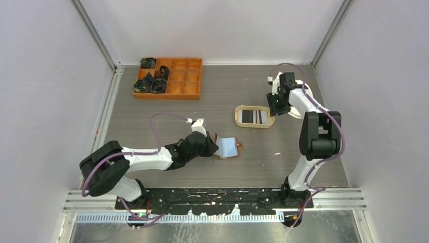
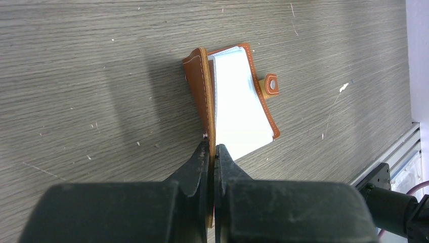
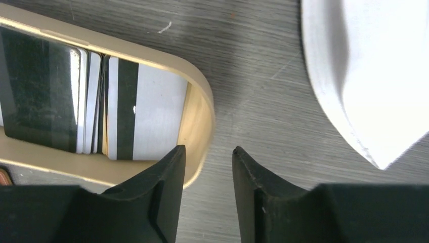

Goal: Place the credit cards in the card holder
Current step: Move the storage box to the center of the board.

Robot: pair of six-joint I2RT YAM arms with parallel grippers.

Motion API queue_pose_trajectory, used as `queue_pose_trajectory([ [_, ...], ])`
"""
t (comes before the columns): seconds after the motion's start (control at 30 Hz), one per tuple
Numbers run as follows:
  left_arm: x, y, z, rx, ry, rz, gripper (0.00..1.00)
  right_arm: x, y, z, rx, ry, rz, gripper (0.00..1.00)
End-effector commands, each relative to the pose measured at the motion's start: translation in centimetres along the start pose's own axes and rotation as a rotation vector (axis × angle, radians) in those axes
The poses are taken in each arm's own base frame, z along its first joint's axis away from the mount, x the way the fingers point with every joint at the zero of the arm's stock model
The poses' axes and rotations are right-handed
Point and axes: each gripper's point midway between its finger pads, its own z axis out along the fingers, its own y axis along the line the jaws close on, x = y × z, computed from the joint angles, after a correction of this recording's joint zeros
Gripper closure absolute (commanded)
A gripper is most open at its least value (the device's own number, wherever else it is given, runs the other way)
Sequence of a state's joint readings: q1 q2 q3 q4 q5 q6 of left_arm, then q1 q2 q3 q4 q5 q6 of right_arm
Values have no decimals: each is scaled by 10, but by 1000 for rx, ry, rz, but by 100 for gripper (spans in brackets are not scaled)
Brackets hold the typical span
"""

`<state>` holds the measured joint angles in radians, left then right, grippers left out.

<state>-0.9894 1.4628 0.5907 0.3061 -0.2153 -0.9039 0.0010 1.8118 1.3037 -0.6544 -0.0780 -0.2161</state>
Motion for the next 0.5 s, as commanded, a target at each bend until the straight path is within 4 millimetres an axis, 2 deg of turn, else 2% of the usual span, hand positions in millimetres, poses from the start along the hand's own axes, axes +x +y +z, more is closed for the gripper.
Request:
queue_pose_trajectory([
  [0.0,-20,-11,-7,17,-67,13,100,-46,-9,-65,35,-232,-64,53],
  [0.03,-21,-11,-8,16,-68,16,100,-54,-4,-80,27,-291,-93,50],
  [0.07,-22,-11,-8,15,-69,19,100,-61,2,-94,21,-356,-123,43],
  [0.1,-22,-12,-7,15,-66,22,100,-65,6,-107,18,-421,-150,30],
  [0.13,-21,-12,-7,14,-64,25,100,-69,14,-117,-7,-487,-190,6],
  [0.17,-21,-12,-7,14,-62,26,100,-71,21,-122,-33,-544,-214,1],
  [0.23,-21,-12,-6,11,-59,27,100,-73,35,-125,-97,-616,-169,1],
  [0.3,-21,-12,-6,12,-59,24,100,-65,57,-117,-236,-565,-155,3],
  [0.37,-20,-12,-6,11,-56,21,100,-60,66,-99,-312,-483,-65,16],
  [0.4,-19,-12,-6,12,-55,20,100,-56,77,-88,-320,-439,-64,23],
  [0.47,-19,-12,-5,12,-53,18,100,-50,73,-64,-243,-371,-36,30],
])
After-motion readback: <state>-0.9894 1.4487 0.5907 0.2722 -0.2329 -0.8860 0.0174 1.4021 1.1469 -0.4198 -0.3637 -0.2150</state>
